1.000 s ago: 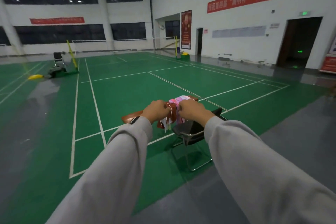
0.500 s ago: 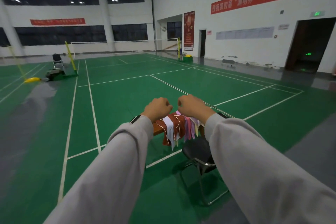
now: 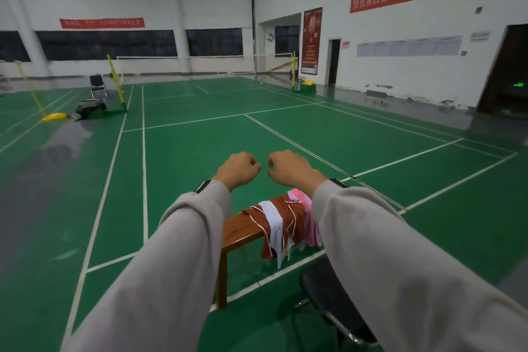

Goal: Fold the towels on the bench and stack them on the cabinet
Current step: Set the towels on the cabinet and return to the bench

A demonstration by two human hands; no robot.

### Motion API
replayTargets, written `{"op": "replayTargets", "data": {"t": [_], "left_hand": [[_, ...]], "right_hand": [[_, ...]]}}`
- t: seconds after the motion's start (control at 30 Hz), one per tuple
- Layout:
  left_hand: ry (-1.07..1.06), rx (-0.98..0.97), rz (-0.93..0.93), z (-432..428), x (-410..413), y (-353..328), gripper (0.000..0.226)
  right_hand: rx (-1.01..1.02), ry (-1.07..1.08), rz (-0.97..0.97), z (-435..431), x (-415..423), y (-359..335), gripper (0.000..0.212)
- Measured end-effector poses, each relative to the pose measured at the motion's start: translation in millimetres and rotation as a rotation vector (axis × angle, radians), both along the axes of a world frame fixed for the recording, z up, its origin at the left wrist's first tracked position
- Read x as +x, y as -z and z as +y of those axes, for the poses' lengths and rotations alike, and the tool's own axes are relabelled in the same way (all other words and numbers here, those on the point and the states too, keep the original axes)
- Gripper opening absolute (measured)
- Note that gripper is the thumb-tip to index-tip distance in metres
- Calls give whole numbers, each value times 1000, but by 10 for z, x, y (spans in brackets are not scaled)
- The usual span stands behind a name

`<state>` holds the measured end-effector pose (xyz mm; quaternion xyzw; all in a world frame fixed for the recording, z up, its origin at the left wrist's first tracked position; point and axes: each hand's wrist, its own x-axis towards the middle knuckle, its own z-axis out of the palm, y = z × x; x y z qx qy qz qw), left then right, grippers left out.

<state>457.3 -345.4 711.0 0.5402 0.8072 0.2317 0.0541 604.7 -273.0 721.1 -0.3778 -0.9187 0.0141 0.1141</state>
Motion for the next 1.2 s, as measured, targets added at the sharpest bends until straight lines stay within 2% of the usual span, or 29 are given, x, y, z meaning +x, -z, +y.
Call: {"op": "replayTargets", "data": {"t": [0.53, 0.67, 0.93, 1.2], "left_hand": [[48, -87, -47, 3776, -2305, 501, 31], [47, -158, -52, 4446, -2670, 765, 30], [-51, -163, -75, 5650, -3364, 968, 29], [-126, -195, -110, 6420, -3956, 1142, 30]], "right_hand": [[-96, 16, -78, 3649, -2294, 539, 30], [-153, 15, -100, 4383, -2717, 757, 30], [-193, -62, -102, 5829, -3574, 1006, 31], [-218, -129, -129, 6695, -4254, 1144, 35]]}}
